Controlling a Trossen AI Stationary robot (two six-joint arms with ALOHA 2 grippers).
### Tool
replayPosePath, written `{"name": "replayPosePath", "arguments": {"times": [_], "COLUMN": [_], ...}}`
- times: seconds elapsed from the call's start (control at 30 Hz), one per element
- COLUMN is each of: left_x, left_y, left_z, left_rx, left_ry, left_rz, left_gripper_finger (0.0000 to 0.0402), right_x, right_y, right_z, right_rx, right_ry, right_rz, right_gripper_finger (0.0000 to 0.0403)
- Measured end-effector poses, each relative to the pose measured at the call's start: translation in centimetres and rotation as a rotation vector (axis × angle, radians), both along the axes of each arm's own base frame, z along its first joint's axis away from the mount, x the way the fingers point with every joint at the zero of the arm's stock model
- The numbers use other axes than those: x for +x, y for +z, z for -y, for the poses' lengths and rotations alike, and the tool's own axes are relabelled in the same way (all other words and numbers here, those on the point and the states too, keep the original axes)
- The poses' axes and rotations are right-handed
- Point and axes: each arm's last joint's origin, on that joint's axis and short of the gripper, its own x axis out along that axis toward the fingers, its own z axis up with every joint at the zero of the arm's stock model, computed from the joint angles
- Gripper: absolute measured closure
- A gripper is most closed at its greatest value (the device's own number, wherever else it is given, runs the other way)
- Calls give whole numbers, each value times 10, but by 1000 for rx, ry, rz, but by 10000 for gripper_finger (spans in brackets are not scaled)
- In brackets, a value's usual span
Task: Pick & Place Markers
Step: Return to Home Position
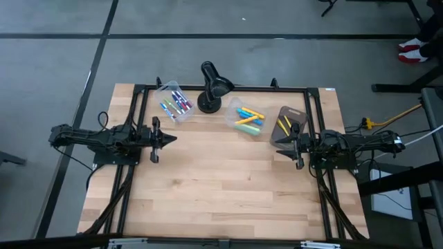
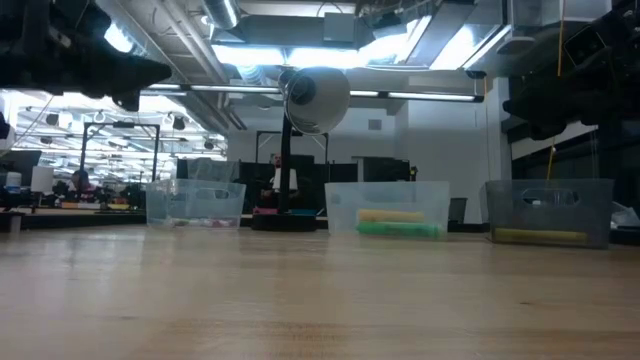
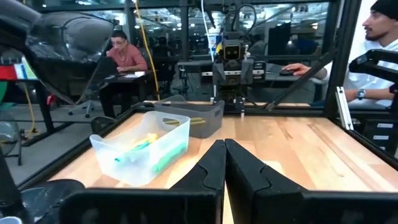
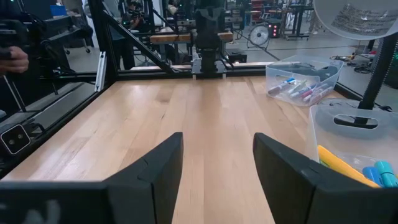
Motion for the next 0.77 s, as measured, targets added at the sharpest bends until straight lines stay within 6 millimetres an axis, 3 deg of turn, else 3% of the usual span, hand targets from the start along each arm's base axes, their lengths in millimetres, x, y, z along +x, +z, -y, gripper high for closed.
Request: {"name": "replayPosePath", "arguments": {"times": [0.77], "left_x": [-4], "left_y": [-14], "left_z": [-1], "left_rx": [69], "left_ry": [29], "left_rz": [-84], "left_gripper_finger": [393], "right_x": [0], "right_y": [0], "right_z": [0], "right_rx": [0], "right_ry": [0], "right_rz": [0], "right_gripper_finger": [209]}}
